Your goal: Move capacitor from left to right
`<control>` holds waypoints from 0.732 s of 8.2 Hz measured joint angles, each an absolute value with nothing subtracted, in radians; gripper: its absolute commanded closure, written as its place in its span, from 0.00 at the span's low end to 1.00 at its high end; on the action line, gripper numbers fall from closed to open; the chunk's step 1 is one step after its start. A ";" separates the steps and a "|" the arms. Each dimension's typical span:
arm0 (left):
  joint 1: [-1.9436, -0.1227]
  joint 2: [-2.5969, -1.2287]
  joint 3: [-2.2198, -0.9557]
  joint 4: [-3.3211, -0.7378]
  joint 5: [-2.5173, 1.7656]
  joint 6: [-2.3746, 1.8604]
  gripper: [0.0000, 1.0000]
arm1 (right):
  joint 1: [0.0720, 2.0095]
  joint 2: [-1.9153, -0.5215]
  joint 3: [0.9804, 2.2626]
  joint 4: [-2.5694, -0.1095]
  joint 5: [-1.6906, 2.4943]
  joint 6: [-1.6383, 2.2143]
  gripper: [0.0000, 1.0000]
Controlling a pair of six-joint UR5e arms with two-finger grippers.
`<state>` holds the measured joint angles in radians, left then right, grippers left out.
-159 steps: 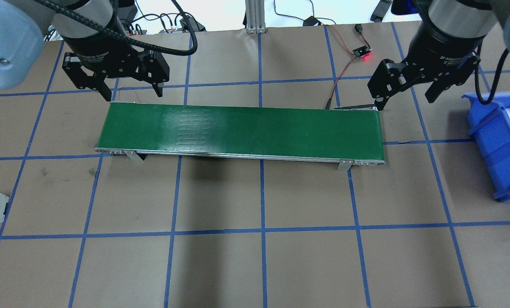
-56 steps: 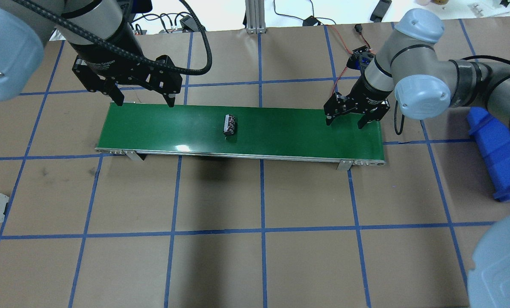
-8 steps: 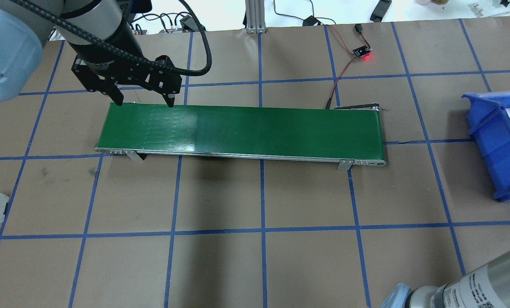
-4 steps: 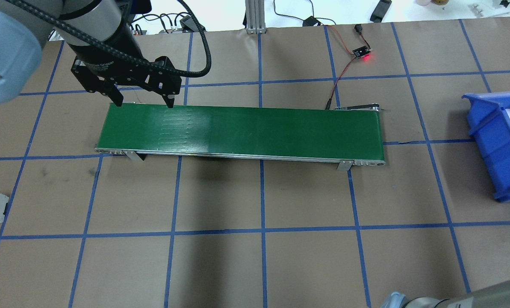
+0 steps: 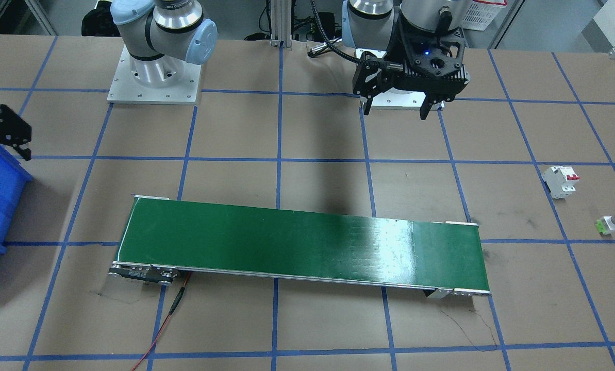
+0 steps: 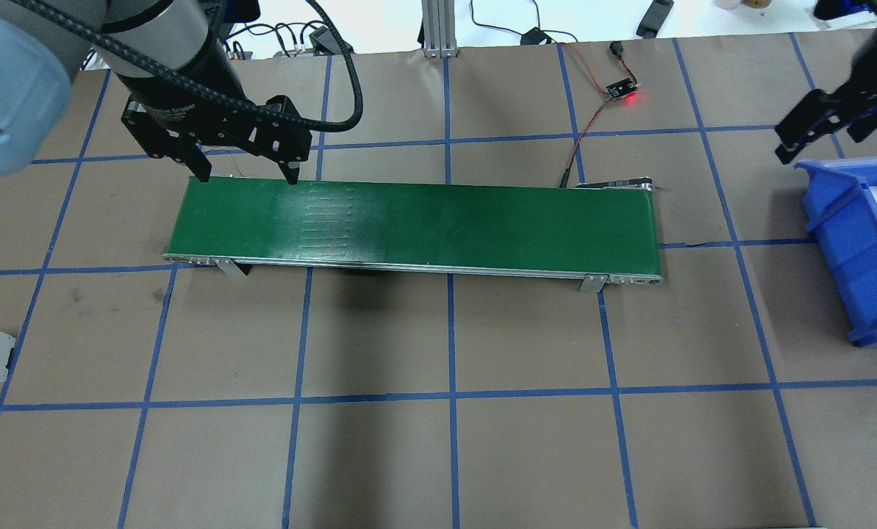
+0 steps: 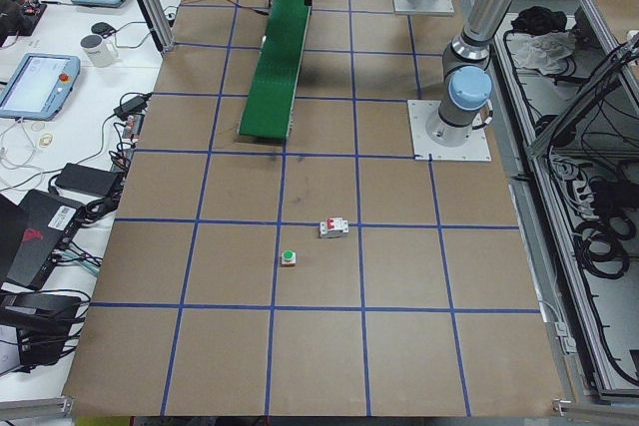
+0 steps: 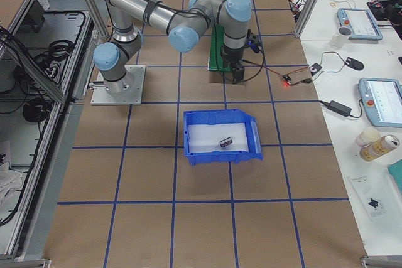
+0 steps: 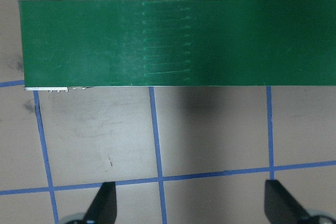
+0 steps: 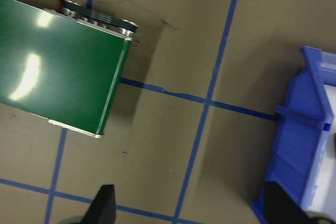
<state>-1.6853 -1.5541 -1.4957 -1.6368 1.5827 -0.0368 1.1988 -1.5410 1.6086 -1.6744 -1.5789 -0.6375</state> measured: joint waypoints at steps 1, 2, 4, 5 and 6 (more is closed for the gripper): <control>-1.685 -1.554 -1.496 -1.637 1.583 -0.037 0.00 | 1.277 -1.573 1.600 -1.632 -1.579 -0.524 0.00; -1.685 -1.554 -1.496 -1.637 1.583 -0.037 0.00 | 1.349 -1.592 1.588 -1.578 -1.578 -0.420 0.00; -1.685 -1.554 -1.497 -1.637 1.583 -0.037 0.00 | 1.472 -1.616 1.565 -1.512 -1.578 -0.231 0.00; -1.685 -1.554 -1.497 -1.637 1.583 -0.037 0.00 | 1.526 -1.621 1.561 -1.498 -1.577 -0.166 0.00; -1.685 -1.554 -1.496 -1.637 1.583 -0.037 0.00 | 1.574 -1.623 1.559 -1.487 -1.575 -0.114 0.00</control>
<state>-1.6851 -1.5539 -1.4962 -1.6367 1.5831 -0.0368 1.5741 -1.6230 1.5586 -1.4874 -1.5751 -0.1140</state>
